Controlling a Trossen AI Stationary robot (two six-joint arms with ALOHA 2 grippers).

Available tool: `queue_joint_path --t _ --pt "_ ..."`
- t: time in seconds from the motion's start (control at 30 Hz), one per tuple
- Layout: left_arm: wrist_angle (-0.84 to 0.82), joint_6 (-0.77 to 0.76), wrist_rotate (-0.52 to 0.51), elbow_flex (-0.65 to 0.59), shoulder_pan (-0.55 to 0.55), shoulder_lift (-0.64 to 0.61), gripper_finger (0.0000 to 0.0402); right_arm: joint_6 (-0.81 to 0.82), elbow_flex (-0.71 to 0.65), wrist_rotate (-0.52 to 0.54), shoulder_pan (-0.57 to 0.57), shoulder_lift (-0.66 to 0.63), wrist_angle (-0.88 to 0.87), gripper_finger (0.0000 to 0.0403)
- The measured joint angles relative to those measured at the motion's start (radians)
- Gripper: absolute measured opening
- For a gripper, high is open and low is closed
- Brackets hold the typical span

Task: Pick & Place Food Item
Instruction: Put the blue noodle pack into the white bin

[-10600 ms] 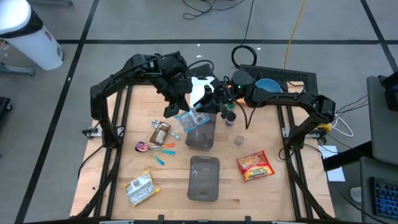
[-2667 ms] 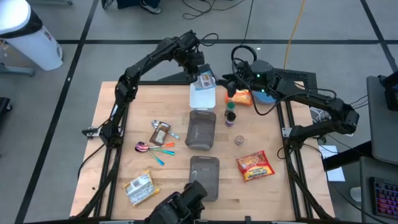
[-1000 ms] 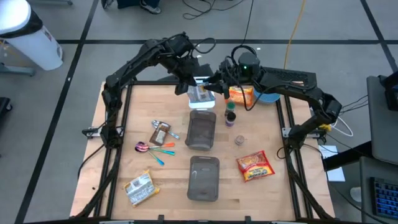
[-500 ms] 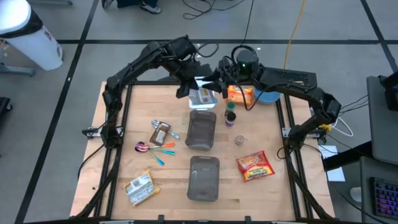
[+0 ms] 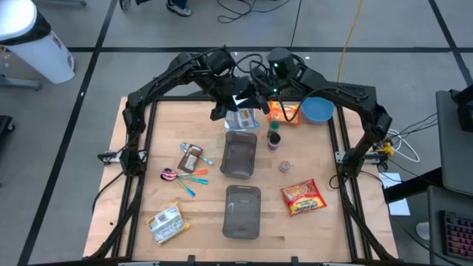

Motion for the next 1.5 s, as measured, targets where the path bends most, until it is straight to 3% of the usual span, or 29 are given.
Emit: queue_joint_path --t 0.37,0.9,1.07,1.5 --pt "-0.015 -0.012 -0.004 0.0 0.0 0.0 0.0001 -0.061 0.034 0.008 0.037 0.003 -0.138 0.0203" --pt "-0.024 -0.027 -0.008 -0.002 -0.001 0.003 0.0002 -0.107 0.035 0.165 0.075 0.028 -0.172 0.0197" --pt "-0.02 -0.026 0.001 -0.001 -0.002 0.002 0.0002 -0.121 0.034 0.214 0.075 0.031 -0.178 0.0164" --pt "-0.022 -0.02 -0.007 0.0 -0.001 0.002 0.0003 -0.139 0.034 0.216 0.073 0.03 -0.178 0.0052"
